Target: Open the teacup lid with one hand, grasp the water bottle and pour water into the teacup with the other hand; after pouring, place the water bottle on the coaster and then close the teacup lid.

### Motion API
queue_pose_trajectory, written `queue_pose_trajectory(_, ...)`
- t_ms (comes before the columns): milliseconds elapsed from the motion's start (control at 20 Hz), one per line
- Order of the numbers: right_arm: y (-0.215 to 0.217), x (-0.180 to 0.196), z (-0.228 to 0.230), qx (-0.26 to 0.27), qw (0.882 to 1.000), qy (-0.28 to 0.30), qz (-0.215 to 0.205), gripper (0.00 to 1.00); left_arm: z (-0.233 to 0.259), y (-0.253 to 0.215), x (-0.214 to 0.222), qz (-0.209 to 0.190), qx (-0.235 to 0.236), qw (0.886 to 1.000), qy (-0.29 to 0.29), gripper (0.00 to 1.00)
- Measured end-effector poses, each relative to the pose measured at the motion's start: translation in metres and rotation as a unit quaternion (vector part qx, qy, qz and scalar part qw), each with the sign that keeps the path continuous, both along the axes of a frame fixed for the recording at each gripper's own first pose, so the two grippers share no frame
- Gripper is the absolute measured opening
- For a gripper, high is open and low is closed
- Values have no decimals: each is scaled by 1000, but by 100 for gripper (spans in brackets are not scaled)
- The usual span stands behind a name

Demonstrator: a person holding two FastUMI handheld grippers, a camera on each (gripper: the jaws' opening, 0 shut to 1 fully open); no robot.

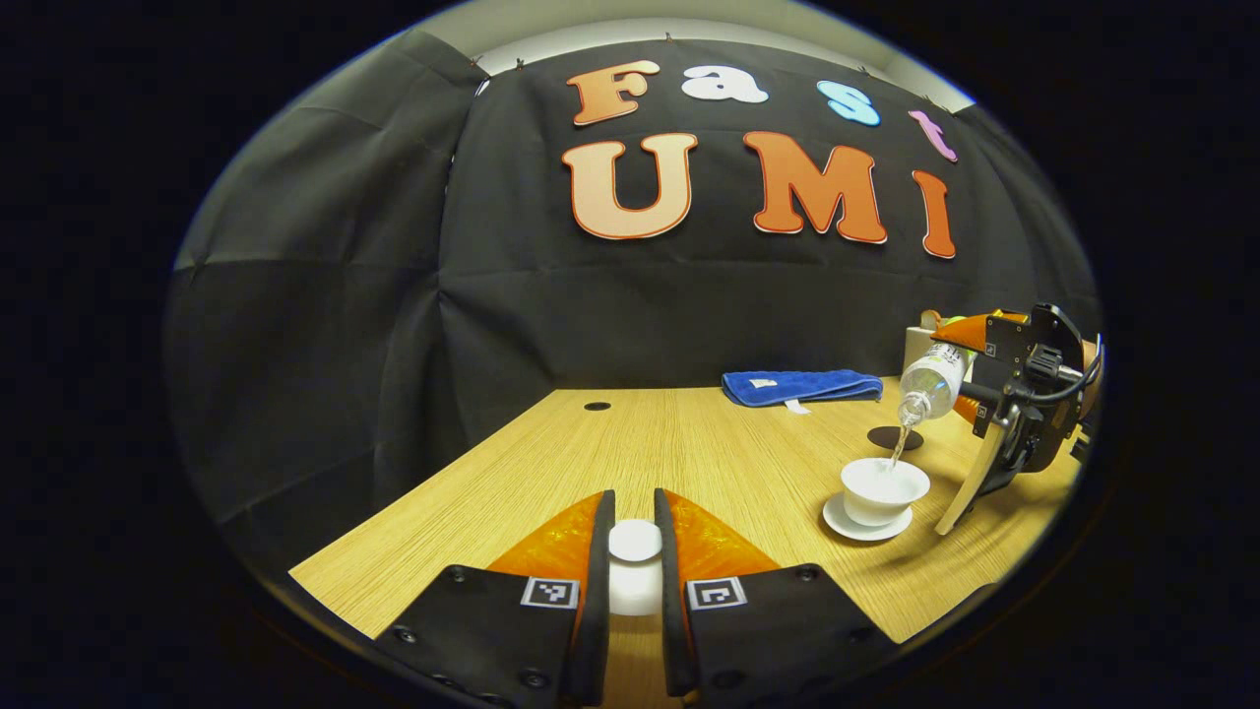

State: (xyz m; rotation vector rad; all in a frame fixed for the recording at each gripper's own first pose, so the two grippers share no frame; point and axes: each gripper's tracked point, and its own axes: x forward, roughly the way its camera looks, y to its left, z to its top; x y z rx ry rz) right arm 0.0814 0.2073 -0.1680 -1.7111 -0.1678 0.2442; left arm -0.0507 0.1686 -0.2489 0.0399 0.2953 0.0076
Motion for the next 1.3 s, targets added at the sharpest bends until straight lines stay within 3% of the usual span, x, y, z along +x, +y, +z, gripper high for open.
queue_pose_trajectory(700, 2, 13, 43, -57, 996, -60, 35, 63, 10, 9, 5, 2, -3, 1000, -4, 24)
queue_pose_trajectory(800, 4, 13, 51, -63, 995, -72, 43, 66, 12, 9, 7, 2, -2, 1000, -5, 26)
queue_pose_trajectory(1300, 8, 17, 76, -95, 983, -141, 68, 63, 24, 5, 9, -1, -1, 1000, -13, 26)
